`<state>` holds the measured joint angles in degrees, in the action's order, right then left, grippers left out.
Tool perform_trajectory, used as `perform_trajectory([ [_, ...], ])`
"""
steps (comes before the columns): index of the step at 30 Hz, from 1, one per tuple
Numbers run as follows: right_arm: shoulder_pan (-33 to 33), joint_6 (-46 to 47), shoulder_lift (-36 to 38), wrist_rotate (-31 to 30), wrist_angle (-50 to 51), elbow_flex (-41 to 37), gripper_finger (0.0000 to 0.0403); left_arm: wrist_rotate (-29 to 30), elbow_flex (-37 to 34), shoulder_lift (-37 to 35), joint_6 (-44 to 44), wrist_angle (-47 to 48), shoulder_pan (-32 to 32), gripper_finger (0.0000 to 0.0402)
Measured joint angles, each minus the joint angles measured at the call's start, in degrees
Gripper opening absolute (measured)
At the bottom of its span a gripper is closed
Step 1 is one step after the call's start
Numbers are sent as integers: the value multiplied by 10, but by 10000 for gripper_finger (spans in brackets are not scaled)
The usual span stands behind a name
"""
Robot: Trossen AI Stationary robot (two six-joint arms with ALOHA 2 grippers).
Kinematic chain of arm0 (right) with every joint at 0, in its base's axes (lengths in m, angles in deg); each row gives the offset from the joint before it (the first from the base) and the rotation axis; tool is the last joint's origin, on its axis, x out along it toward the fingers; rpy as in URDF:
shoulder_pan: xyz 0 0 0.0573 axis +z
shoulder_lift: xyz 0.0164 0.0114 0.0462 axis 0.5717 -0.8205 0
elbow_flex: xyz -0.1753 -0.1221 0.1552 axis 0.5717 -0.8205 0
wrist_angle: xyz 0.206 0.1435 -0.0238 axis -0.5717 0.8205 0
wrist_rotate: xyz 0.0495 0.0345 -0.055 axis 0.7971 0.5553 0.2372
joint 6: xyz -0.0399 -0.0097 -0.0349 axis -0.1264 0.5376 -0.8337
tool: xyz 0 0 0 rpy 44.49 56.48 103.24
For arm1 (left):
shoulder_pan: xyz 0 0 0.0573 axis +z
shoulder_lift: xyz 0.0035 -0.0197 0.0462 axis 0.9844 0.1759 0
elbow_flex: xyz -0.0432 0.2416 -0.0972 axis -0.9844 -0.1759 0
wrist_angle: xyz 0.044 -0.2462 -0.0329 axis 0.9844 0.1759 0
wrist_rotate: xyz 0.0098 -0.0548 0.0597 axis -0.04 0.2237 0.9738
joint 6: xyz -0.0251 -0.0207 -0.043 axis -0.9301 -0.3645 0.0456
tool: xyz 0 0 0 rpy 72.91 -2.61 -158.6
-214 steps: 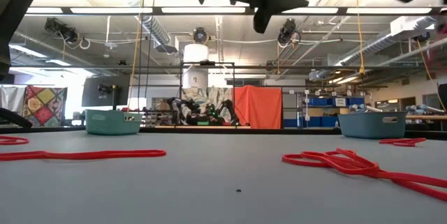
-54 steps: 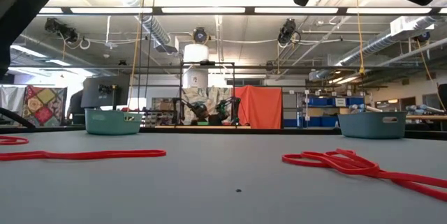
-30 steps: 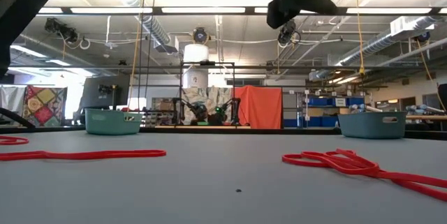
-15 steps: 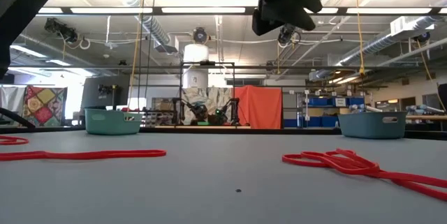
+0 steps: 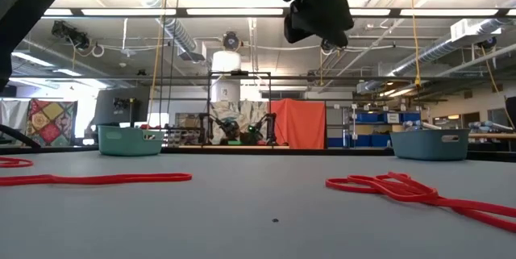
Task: Sort rubber bands into baskets
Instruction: Put the red rubber band into the orange bin
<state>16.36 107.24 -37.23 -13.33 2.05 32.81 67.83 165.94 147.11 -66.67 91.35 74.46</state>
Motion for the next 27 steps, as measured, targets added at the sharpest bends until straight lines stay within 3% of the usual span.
perform_trajectory([
  [6,0,42,36,-27,-3,0,180,7,0,0,4,32,-3,137],
  [11,-6,56,72,-56,-3,0,222,-2,-1,-5,21,50,-8,137],
  [15,-26,26,94,-29,-3,0,232,-6,-1,-40,31,60,-11,133],
  [22,-68,-32,122,-61,-37,0,231,33,0,-72,36,132,-13,131],
  [27,-107,-48,138,-73,-71,0,231,33,-66,-73,38,140,-35,131],
])
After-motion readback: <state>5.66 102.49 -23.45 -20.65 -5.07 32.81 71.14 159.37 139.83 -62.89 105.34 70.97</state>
